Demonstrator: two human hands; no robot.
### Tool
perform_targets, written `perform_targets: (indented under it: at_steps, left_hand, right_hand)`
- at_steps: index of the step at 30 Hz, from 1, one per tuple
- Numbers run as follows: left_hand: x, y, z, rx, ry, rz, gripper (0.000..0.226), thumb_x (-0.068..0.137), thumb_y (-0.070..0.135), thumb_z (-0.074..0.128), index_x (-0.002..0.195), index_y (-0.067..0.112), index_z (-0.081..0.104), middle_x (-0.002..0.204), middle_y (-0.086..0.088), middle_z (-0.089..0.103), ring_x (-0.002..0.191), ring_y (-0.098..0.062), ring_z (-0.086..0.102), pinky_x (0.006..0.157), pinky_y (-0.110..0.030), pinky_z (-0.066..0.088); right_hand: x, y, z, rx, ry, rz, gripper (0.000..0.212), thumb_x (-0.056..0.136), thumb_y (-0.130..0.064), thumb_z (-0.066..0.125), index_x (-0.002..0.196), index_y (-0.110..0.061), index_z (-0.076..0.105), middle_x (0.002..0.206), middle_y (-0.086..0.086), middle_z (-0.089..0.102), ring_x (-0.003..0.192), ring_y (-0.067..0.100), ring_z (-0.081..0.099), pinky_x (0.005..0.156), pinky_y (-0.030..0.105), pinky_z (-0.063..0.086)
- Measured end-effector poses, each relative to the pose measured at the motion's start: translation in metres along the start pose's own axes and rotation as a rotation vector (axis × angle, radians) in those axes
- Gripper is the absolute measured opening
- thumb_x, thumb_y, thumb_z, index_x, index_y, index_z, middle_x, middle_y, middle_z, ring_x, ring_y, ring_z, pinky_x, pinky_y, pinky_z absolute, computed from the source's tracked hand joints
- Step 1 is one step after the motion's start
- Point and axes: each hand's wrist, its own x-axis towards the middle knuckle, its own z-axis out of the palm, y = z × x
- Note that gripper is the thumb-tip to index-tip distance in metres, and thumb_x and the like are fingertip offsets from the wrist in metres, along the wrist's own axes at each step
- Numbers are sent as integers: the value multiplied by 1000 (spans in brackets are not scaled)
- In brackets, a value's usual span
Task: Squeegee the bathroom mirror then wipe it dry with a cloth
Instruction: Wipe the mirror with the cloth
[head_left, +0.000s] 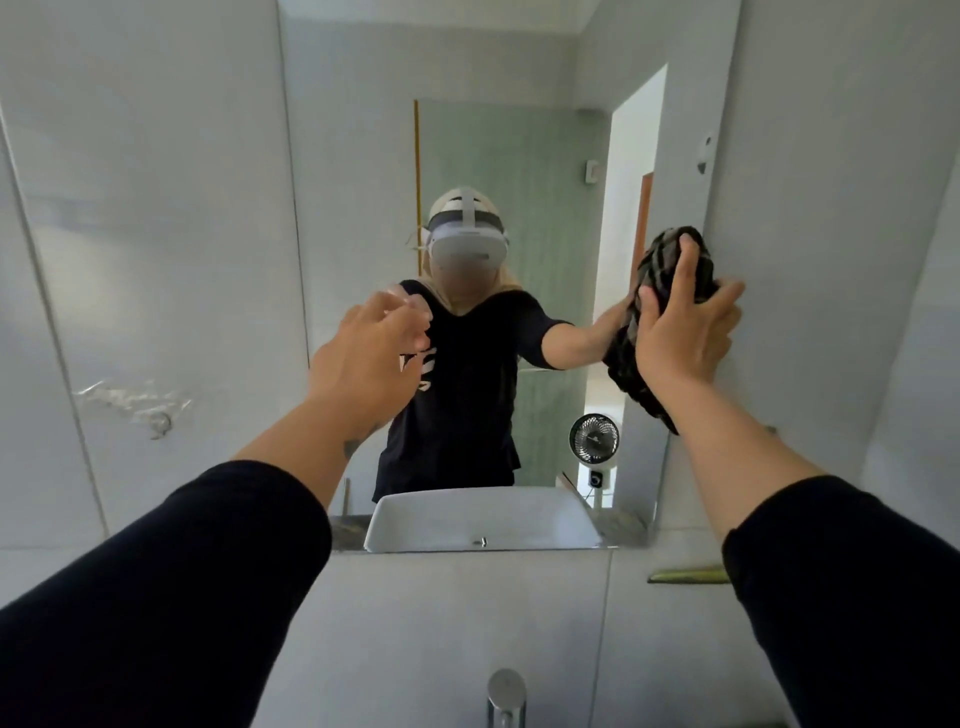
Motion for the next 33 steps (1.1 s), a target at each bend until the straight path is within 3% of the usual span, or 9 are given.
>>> perform_targets:
  at_steps: [3, 7, 16, 20, 24, 29, 33]
  left_hand:
    - [4, -5, -3, 46, 87, 2, 39, 90, 27, 60, 128, 25, 51, 138, 3, 40, 125, -24, 39, 73, -43, 50]
    - [13, -19, -9, 85, 87, -21, 50, 89, 29, 62, 135, 24, 44, 145, 3, 33, 131, -25, 33, 81, -46, 49]
    - [16, -46, -19, 170, 91, -21, 58, 87, 20, 63, 140, 23, 39, 151, 2, 26, 131, -26, 33, 83, -46, 48]
    - [16, -60, -20, 236, 76, 5, 66, 86, 7, 58, 145, 25, 33, 154, 3, 23, 136, -26, 30, 92, -48, 47]
    - [14, -65, -26, 236, 58, 44, 70, 84, -4, 47, 146, 23, 33, 156, 2, 22, 138, -26, 27, 89, -46, 49]
    - [15, -65, -24, 234, 44, 55, 57, 94, 17, 48, 147, 25, 30, 157, 3, 17, 139, -24, 23, 96, -46, 47]
    - [12, -60, -15, 227, 31, 18, 61, 96, 32, 48, 150, 22, 22, 159, 2, 10, 144, -23, 15, 111, -48, 32]
  right_hand:
    - [-10, -5, 4, 9, 10, 35, 57, 97, -37, 41, 148, -34, 16, 135, 21, 30, 112, 40, 39, 88, 50, 40]
    - [-34, -24, 13, -10, 9, 5, 57, 97, -38, 41, 148, -33, 17, 133, 21, 33, 109, 39, 40, 85, 50, 42]
    - [-103, -94, 46, -16, -45, -368, 59, 93, -38, 52, 146, -35, 26, 125, 20, 45, 99, 37, 48, 74, 46, 45]
    - [-136, -125, 66, -42, -86, -549, 66, 89, -37, 58, 144, -36, 23, 127, 18, 47, 110, 40, 49, 80, 51, 48]
    - [-168, -139, 82, -128, -91, -668, 77, 85, -36, 64, 147, -36, 18, 129, 17, 42, 119, 42, 46, 88, 54, 45]
    - [-202, -137, 92, -155, -156, -815, 86, 77, -30, 73, 144, -33, 21, 122, 16, 47, 117, 43, 48, 84, 50, 46]
    - [-196, -128, 93, -162, -150, -864, 80, 76, -31, 75, 140, -32, 27, 120, 15, 51, 115, 41, 50, 83, 48, 46]
